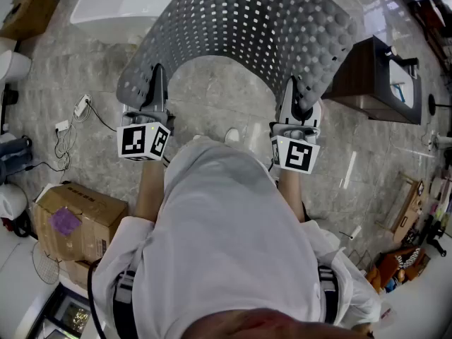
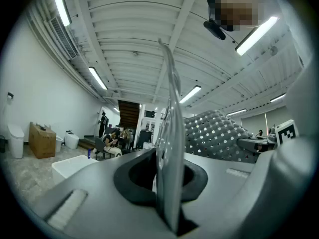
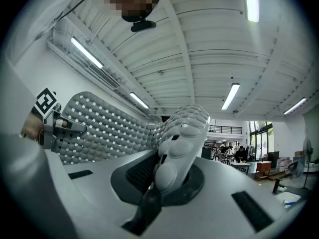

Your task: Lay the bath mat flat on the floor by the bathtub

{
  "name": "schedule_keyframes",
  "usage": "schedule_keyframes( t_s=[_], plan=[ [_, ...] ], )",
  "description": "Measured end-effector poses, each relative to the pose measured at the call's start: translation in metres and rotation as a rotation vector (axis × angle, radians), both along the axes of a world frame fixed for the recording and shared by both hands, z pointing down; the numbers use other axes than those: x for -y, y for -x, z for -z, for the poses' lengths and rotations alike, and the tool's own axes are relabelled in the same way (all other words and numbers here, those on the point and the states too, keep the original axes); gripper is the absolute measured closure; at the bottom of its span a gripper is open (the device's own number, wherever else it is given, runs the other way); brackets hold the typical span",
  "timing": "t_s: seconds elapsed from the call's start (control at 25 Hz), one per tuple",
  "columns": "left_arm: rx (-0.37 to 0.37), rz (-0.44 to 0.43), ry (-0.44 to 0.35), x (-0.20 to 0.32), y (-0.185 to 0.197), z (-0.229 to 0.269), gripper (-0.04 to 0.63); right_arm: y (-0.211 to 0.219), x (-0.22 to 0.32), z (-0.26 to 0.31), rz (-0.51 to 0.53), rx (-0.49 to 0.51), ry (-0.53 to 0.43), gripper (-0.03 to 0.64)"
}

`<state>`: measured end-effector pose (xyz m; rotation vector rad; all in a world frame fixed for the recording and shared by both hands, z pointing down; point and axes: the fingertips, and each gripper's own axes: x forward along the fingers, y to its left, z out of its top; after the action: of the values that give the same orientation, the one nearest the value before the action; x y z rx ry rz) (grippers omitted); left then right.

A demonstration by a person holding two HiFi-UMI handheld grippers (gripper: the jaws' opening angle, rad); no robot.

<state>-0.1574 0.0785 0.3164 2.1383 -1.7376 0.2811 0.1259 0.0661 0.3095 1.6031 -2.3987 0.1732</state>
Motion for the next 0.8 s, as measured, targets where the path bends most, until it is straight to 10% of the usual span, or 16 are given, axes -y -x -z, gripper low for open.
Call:
schedule_keyframes(
  t_s=[0.8],
  plan=[
    [-0.075,-0.165,0.075,-0.011,-0.009,-0.019,0.581,0.006,-0.031,-0.009,-0.053,-0.033,0.094,0.598]
  ],
)
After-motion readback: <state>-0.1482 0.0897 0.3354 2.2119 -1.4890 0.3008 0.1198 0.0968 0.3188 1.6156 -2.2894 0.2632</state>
